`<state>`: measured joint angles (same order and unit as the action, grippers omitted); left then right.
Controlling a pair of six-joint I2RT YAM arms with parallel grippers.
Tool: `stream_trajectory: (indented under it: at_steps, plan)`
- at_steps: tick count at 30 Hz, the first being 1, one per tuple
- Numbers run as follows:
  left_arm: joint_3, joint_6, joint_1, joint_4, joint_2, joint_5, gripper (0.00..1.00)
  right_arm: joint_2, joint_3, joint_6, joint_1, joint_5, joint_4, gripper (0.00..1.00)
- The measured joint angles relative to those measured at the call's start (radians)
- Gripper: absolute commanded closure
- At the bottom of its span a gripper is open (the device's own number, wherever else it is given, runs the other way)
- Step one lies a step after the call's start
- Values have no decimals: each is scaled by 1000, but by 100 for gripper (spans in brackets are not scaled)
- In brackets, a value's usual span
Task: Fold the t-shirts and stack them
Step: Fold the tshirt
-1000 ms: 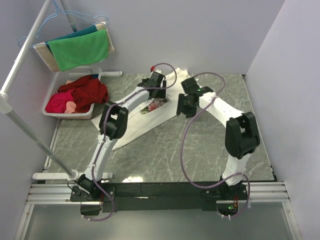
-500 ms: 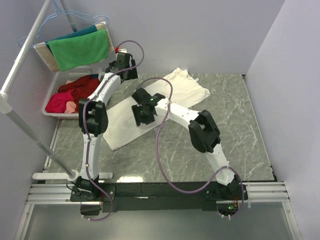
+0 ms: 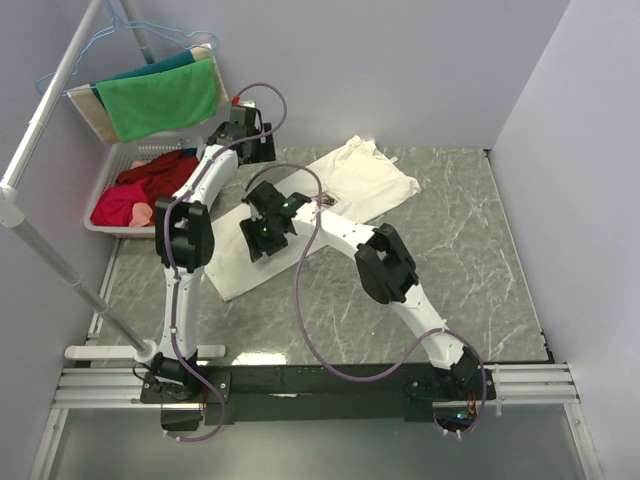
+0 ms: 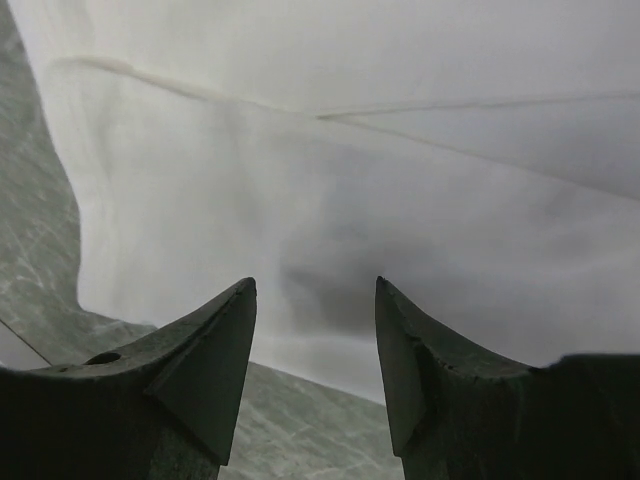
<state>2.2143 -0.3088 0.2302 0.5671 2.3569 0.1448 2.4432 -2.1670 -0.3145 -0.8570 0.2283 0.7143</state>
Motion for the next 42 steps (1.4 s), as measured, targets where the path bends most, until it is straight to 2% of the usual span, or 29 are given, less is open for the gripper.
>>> stream_trajectory:
  at_steps: [12,17,31,42]
  plan:
    - [-2,0,-5,23,0,-17,7,16,34,26,-27,24,-28,42]
    - [-2,0,-5,24,0,-21,7,-61,166,36,-29,10,-47,42]
    - [-2,-2,5,24,4,-74,7,-317,560,43,-33,-47,54,43]
    - [-2,-11,114,23,31,-100,6,-467,803,-19,-25,-99,192,43]
